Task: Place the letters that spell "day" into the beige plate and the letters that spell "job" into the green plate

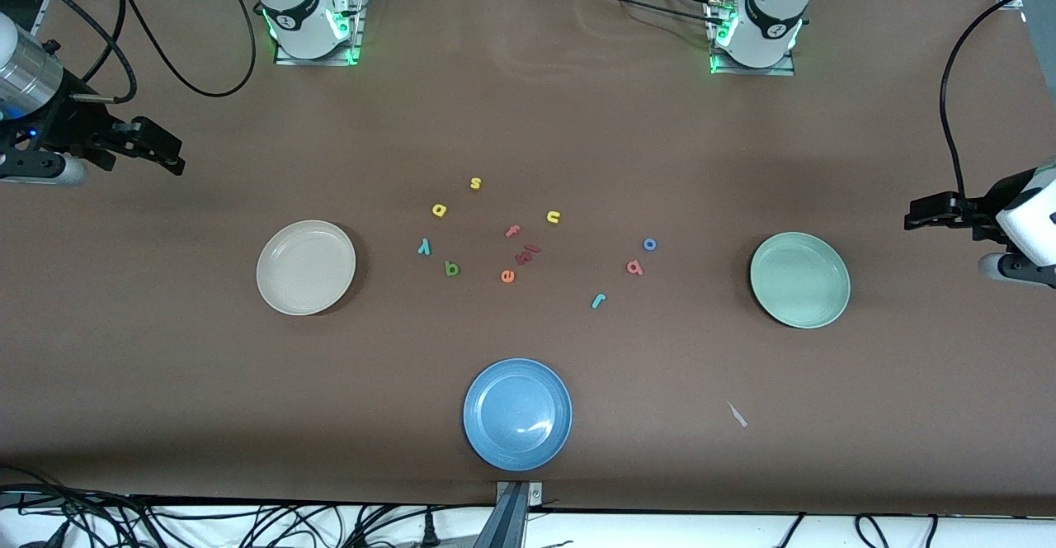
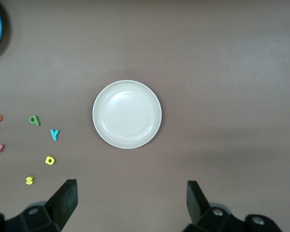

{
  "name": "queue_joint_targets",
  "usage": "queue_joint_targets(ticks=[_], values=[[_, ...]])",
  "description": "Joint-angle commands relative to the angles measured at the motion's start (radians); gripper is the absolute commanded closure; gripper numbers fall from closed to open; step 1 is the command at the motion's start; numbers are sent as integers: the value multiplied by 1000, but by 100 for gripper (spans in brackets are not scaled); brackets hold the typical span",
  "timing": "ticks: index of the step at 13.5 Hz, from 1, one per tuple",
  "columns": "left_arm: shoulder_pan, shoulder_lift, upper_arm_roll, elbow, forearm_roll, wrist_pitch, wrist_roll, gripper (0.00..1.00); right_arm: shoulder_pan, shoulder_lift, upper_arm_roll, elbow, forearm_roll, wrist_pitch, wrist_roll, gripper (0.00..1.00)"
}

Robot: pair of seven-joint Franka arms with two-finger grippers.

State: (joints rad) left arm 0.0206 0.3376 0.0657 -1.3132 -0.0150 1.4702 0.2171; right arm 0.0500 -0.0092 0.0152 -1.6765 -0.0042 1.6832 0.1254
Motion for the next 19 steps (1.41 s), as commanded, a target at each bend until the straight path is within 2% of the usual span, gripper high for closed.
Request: queue_joint_targets(ticks=[1, 16, 19], values=[[-5, -6, 8, -3, -22, -5, -8, 0, -7, 6, 8, 18, -5, -10, -10, 0], [-14, 3, 8, -1, -16, -2, -25, 0, -6, 5, 9, 17, -3, -10, -9, 0], [-21, 3, 6, -8, -23, -4, -96, 0, -7, 6, 9, 17, -3, -10, -9, 0]])
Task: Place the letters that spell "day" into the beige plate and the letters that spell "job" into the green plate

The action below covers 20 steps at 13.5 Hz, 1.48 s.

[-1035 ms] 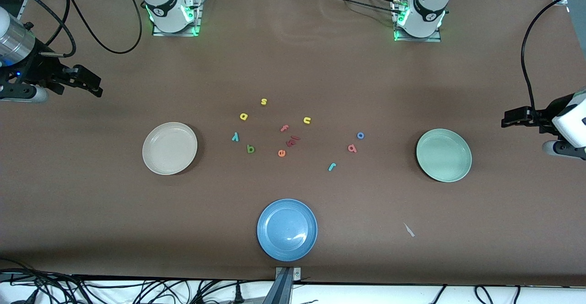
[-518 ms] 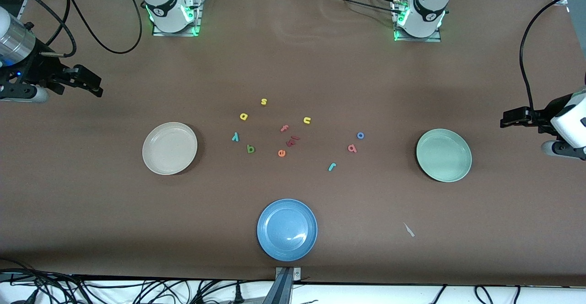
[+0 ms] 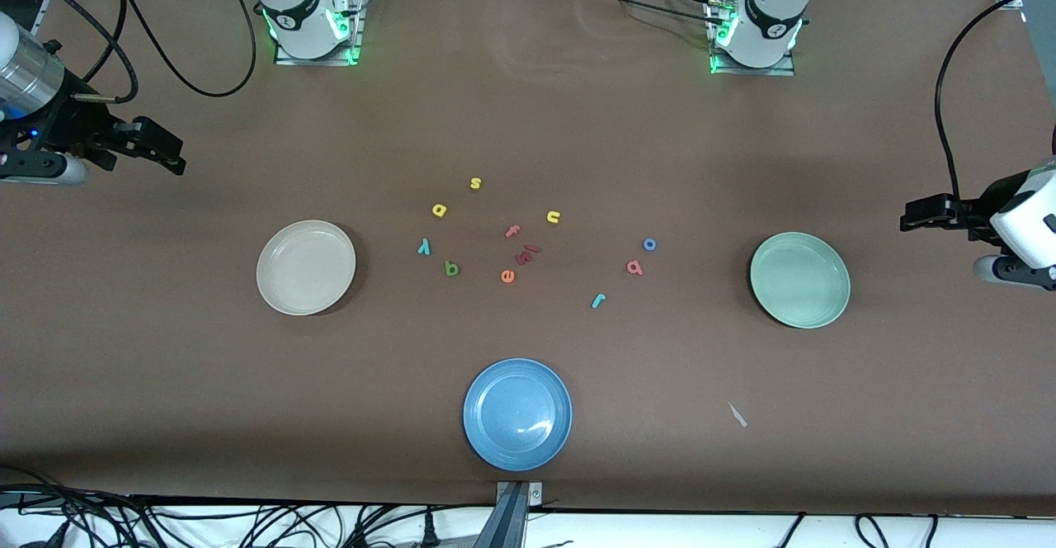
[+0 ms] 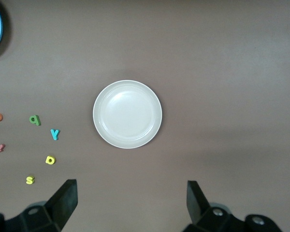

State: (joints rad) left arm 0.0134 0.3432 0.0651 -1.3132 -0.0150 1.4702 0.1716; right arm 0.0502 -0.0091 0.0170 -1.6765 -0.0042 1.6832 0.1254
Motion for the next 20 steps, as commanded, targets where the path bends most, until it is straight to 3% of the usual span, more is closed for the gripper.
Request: queue_joint_targets(ticks=[1, 6, 8, 10, 13, 16, 20], values=[[-35, 9, 5, -9, -26, -2, -87, 0, -6, 5, 8, 17, -3, -11, -9, 0], [-166, 95, 5, -15, -88, 7, -377, 0, -6, 3, 8, 17, -3, -11, -9, 0], [-216, 117, 5, -58, -132, 31, -444, 0, -6, 5, 8, 17, -3, -13, -15, 0], [-251, 117, 5, -139, -210, 129, -515, 0, -6, 5, 8, 17, 0, -20, -9, 0], [-338, 119, 5, -279, -209, 322, -625, 1, 10, 24, 15, 9, 0, -68, 5, 0], [-407, 144, 5, -408, -209, 517, -708, 1, 68, 92, 26, 7, 0, -88, 3, 0], [-460, 191, 4, -506, -218, 720, -757, 1, 187, 185, 27, 1, -2, -51, 103, 0]])
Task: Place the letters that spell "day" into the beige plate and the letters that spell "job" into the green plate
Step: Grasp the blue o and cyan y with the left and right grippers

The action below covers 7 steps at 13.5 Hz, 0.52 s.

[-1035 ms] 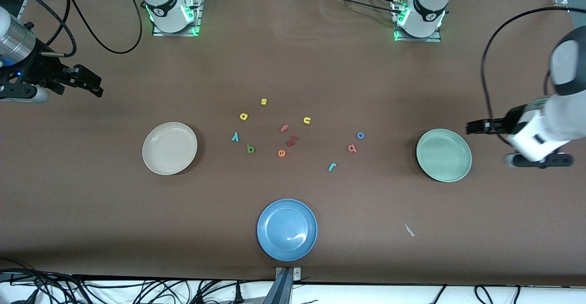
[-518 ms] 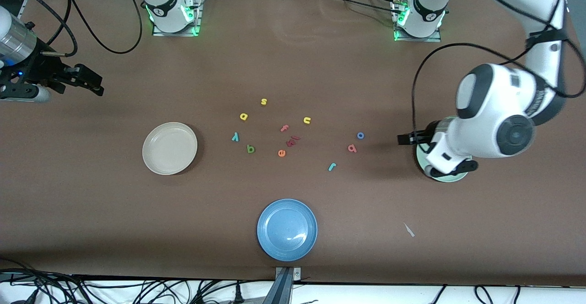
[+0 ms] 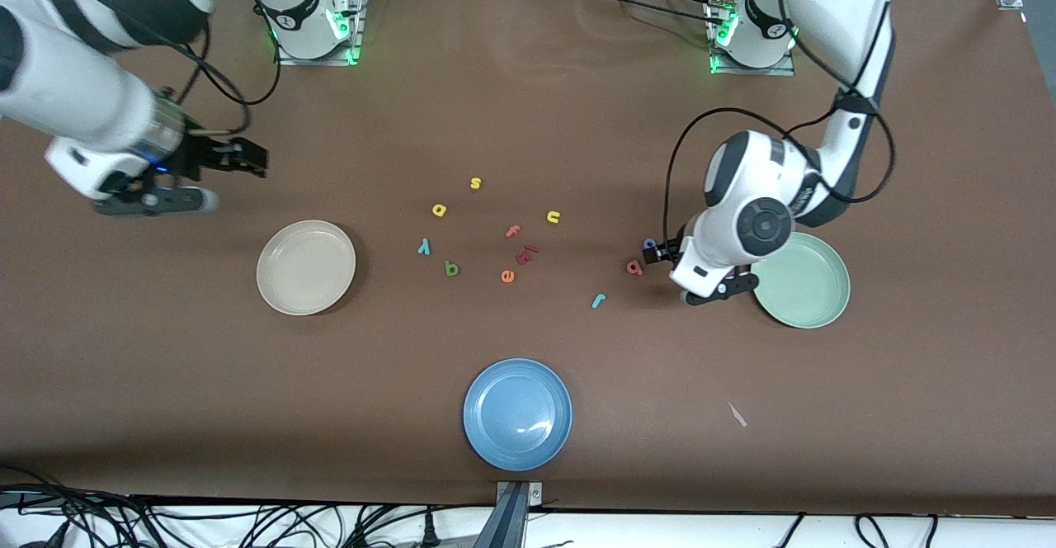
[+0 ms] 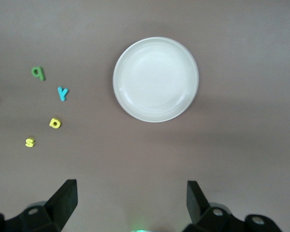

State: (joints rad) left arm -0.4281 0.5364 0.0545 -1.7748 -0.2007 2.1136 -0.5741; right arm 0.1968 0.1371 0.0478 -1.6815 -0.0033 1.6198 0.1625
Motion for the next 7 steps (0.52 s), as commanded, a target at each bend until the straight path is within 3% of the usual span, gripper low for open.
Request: queue_joint_targets(ticks=[1, 4, 7], values=[[-24, 10, 15, -57, -32, 104, -20, 4, 80, 73, -3, -1, -3, 44, 127, 0], [-26, 50, 8, -57, -66, 135, -46, 22, 147, 180, -2, -15, 8, 193, 264, 0], [-34, 66, -10, -75, -130, 135, -49, 25, 225, 283, -3, -23, 5, 342, 400, 2]])
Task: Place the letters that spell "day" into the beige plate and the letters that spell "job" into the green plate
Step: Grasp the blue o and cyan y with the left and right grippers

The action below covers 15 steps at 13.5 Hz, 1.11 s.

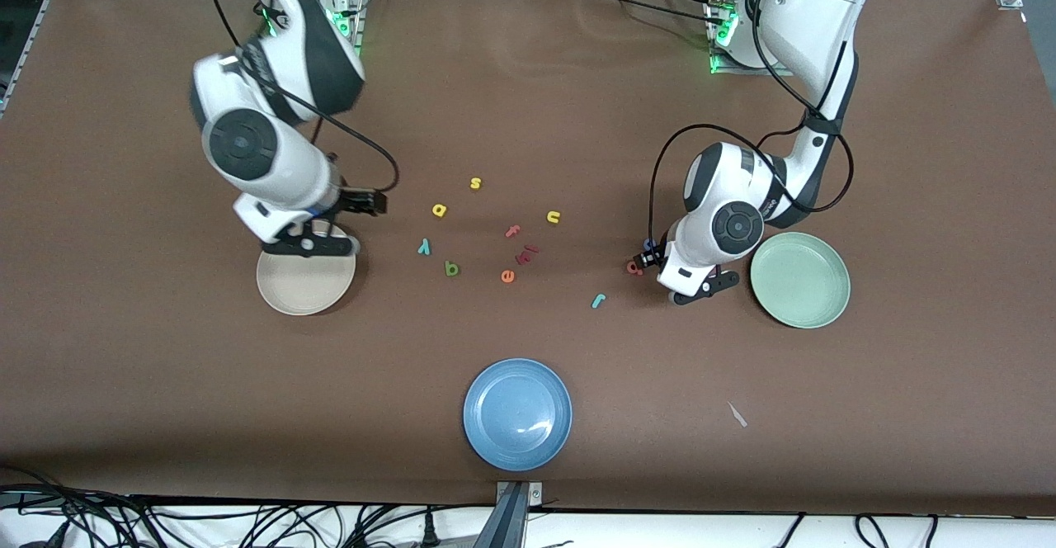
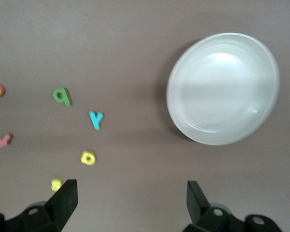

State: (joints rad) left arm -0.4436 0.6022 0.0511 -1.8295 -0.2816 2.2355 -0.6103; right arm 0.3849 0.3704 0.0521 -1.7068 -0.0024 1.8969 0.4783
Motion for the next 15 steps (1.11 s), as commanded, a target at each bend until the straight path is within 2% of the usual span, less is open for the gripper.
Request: queue_joint_targets(ticks=[1, 2, 3, 5, 10, 12, 15], values=[[-21, 1, -8, -23, -56, 15, -14, 25, 49, 76, -8, 3, 1, 92, 103, 13], [-23, 2, -10, -34, -56, 15, -14, 26, 58, 106, -8, 3, -2, 131, 105, 28], [-23, 1, -10, -43, -56, 15, -14, 27, 63, 135, -6, -2, -2, 175, 106, 32], [-20, 1, -22, -57, -56, 15, -14, 38, 84, 174, -8, -19, 1, 258, 109, 34], [-12, 4, -22, -48, -54, 15, -11, 42, 88, 220, -8, -115, -2, 471, 109, 37], [-12, 14, -22, -50, -54, 24, -11, 43, 88, 228, -9, -128, -4, 481, 109, 38], [-12, 33, -22, -51, -54, 52, -12, 50, 89, 249, -9, -129, -4, 495, 109, 45]])
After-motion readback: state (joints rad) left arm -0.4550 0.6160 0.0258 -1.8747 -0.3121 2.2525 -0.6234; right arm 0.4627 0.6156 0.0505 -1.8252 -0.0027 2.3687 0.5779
